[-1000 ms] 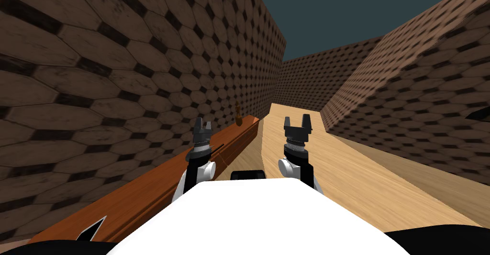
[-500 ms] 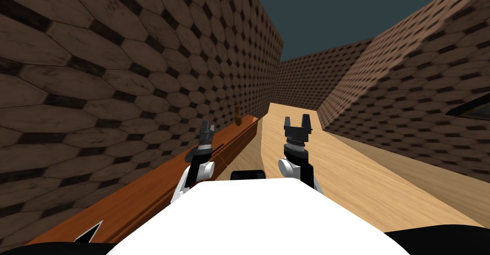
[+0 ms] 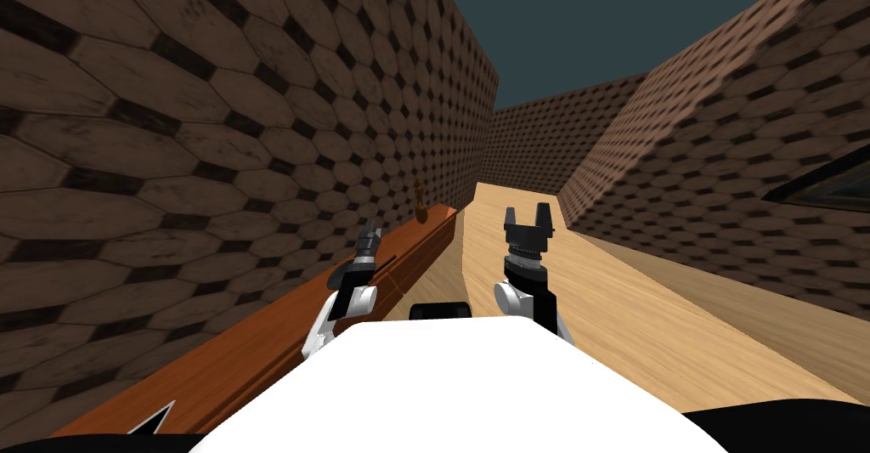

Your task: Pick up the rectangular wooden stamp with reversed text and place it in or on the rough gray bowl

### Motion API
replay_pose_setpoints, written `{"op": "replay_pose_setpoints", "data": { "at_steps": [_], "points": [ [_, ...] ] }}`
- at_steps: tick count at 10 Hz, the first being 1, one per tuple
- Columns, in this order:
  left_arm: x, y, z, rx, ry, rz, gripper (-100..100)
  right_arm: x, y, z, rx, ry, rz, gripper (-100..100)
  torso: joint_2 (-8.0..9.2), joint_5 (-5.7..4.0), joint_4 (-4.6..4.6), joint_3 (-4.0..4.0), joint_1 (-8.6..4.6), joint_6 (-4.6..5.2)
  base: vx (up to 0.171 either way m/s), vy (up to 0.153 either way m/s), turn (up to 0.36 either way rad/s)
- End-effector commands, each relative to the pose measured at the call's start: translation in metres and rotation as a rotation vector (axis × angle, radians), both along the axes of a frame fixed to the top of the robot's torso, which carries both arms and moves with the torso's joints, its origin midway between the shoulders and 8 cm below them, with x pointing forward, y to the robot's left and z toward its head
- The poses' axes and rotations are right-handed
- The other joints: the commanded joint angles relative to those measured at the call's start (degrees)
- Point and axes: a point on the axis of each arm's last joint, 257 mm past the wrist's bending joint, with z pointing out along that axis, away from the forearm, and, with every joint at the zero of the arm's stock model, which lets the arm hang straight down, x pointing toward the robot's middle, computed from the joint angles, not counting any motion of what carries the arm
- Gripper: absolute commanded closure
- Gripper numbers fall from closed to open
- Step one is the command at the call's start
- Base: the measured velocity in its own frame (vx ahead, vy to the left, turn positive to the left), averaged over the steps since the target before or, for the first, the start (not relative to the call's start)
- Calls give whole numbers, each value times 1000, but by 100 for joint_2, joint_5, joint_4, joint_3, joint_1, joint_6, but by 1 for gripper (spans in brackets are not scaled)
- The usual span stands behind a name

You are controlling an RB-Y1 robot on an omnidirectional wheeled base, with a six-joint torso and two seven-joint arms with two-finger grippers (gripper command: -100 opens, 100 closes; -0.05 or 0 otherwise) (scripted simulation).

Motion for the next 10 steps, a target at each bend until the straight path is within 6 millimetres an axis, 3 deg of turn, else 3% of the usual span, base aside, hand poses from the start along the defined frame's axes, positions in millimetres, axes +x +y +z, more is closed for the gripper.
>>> {"op": "replay_pose_setpoints", "data": {
  "at_steps": [1,4,5,6,7,9,10],
  "points": [
    [10,11,-28,-15,79,12,-100,0,0,0,0,0,0,0,0,0,0,0,0,0,-11,13,-32],
    [23,33,-71,-48,200,36,-100,0,0,0,0,0,0,0,-2,0,0,-1,-1,0,-9,12,-50],
    [24,34,-76,-50,214,39,-100,0,0,0,0,0,0,0,-5,0,-1,-3,0,1,-2,10,-27],
    [29,45,-99,-70,275,53,-100,0,0,0,0,0,0,0,-4,0,-1,-3,-2,0,-1,8,-46],
    [29,46,-101,-71,285,55,-100,0,0,0,0,0,0,0,-4,-1,-1,-3,-2,0,0,9,-24],
    [33,58,-128,-96,357,73,-100,0,0,0,0,0,0,0,-8,0,-2,-4,0,1,3,10,-34],
    [35,70,-149,-120,409,88,-100,0,0,0,0,0,0,0,-8,0,-2,-4,-2,0,8,9,-53]
  ]
}}
